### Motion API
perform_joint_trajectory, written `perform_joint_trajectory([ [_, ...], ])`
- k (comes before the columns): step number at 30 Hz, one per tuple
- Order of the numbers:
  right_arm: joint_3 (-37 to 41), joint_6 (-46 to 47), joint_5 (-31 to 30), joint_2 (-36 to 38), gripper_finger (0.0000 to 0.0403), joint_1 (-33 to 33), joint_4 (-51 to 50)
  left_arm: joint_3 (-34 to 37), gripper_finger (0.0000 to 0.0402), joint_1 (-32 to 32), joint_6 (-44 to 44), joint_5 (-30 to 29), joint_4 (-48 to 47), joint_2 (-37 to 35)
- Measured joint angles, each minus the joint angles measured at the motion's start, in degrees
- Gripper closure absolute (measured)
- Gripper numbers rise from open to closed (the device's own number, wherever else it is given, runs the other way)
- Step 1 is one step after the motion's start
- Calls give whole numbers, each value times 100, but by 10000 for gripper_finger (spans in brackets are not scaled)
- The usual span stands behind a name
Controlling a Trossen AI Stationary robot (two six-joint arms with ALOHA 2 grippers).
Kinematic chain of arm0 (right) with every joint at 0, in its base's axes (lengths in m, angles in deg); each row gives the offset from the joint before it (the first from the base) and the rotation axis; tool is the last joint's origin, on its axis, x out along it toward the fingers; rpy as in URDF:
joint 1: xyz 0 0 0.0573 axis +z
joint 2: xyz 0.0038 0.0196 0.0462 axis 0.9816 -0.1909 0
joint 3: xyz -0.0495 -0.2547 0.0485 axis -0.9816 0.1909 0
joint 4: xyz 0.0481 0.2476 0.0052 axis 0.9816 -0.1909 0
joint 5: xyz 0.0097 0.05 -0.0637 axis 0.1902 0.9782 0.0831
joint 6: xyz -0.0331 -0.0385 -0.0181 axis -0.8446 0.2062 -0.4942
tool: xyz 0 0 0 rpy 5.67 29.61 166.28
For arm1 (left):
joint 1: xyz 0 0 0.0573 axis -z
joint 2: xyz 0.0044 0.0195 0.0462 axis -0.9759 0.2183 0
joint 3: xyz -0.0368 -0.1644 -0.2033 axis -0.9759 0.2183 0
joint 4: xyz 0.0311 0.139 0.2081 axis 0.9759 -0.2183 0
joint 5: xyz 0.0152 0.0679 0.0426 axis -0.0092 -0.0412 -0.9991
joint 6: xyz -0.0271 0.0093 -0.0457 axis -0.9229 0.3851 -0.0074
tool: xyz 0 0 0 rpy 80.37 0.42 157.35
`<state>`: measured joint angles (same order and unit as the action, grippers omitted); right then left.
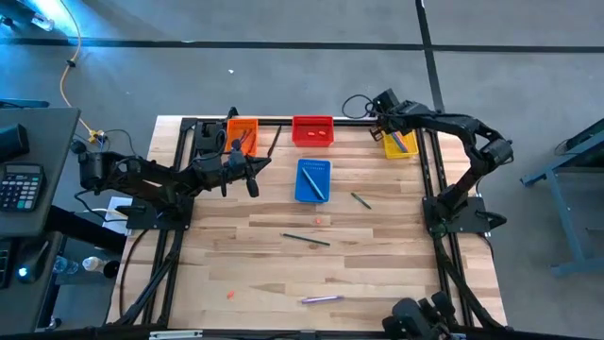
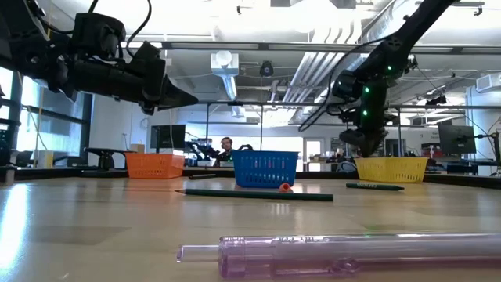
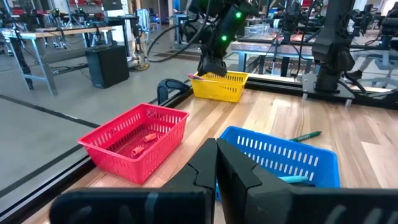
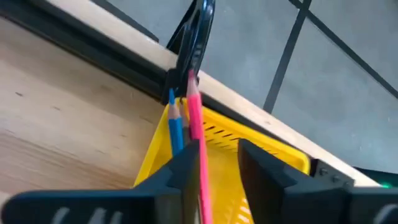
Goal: Sort crayons/erasers/pens/pencils in bins
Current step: Adjust the yellow bin
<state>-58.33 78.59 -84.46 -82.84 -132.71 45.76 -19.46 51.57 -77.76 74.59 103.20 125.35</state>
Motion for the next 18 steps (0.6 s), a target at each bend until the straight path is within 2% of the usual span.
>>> perform_joint_trajectory([
  [3,-298,-76,0,0,283,15,-425,0,401,0,0,-2,0,0],
  [6,-618,-344,74,40,278,74,-1172,0,401,0,0,-2,0,0],
  [9,-696,-467,324,323,303,242,-1856,0,401,-1,0,-2,-1,0],
  [14,-115,-350,1134,1222,389,523,-2733,0,401,0,8,-1,-41,0],
  [18,610,60,1636,1924,385,822,-2746,0,401,0,44,-1,-41,0],
])
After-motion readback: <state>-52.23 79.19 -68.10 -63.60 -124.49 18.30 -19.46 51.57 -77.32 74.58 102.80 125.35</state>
